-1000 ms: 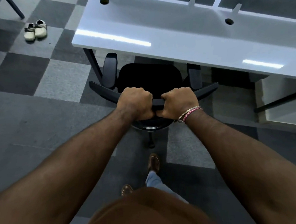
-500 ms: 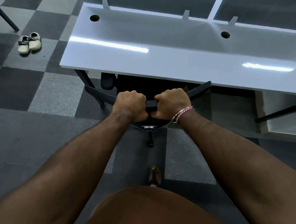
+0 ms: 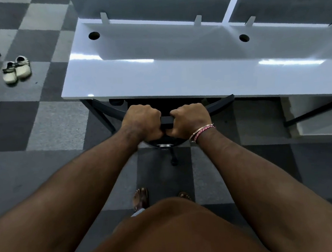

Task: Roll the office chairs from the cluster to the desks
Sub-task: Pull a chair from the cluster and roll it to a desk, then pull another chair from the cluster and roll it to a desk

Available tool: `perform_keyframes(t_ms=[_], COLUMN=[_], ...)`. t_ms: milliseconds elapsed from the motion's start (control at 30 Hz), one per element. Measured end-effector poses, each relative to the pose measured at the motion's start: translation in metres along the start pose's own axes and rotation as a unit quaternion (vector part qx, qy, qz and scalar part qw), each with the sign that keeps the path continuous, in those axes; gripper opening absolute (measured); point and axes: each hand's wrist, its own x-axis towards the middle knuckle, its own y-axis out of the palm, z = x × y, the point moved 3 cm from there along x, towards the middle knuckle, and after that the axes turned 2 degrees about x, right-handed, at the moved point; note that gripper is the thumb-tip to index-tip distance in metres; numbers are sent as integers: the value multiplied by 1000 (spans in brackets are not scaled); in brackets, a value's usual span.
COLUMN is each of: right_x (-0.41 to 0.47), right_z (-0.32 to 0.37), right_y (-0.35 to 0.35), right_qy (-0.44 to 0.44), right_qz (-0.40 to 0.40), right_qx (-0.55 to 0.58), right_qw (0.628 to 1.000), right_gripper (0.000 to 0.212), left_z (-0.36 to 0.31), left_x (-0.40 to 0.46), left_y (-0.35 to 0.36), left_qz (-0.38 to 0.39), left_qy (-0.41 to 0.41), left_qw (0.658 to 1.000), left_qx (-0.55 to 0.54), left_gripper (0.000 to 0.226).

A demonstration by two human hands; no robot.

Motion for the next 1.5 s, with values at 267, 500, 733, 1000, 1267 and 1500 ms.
perform_keyframes(t_ms=[267,500,733,1000,1267,1500], right_x=[8,6,-3,-27,-89,-185], right_z=[0,0,-1,-17,-88,-182], right_y=[-3,-2,-2,-14,-46,-70], right_qy=[27,39,39,15,51,134], right_qz=[11,32,26,-6,-59,-45], right_qx=[-24,-22,-3,36,46,20], right_qw=[999,999,999,999,996,990], right_gripper=[53,48,43,52,65,66], left_z=[10,9,0,-16,-89,-214], left_x=[11,13,4,-1,14,41], left_y=[-1,2,-2,-8,-57,-109], left_qz=[-8,-17,-15,-52,-106,-121], left_qy=[55,77,70,86,129,195], left_qw=[998,997,997,993,985,972], left_qx=[-2,0,-8,-62,-49,-40], left_gripper=[31,38,30,49,49,50])
